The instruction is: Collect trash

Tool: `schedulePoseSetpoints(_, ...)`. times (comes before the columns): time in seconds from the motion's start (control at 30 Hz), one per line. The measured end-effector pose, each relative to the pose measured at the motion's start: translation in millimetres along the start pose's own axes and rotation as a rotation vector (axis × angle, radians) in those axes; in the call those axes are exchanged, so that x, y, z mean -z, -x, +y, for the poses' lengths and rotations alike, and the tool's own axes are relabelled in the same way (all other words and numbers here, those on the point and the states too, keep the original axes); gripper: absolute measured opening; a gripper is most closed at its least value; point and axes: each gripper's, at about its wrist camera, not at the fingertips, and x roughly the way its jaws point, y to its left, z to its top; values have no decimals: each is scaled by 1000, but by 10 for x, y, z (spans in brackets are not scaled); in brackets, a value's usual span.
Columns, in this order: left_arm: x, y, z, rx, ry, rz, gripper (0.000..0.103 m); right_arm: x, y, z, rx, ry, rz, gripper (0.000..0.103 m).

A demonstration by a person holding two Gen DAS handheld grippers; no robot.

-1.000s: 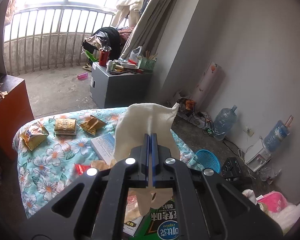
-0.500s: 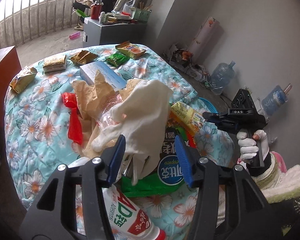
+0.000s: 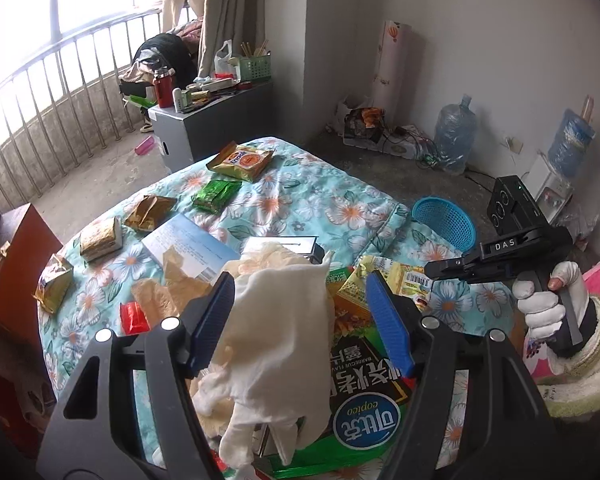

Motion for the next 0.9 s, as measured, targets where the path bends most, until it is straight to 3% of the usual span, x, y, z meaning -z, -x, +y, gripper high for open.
schedulePoseSetpoints(0.13, -7, -215, -334, -72, -151, 43, 63, -13, 12, -34, -3, 0, -1, 12)
schedulePoseSetpoints(0.27, 24, -427, -464, -90, -199, 102, 52, -30, 19, -76, -8, -6, -2, 12)
schedulePoseSetpoints(0.57, 22, -697, -435, -187, -213, 156, 30, -30, 59, -160, -27, -20, -7, 12)
schedulePoseSetpoints(0.77, -26, -659, -359, -161, -164, 152, 11, -27, 82, -223, -35, -27, -10, 12)
schedulePoseSetpoints(0.9, -50, -575, -301, -133, -124, 135, 5, -29, 72, -216, -39, -27, -10, 12)
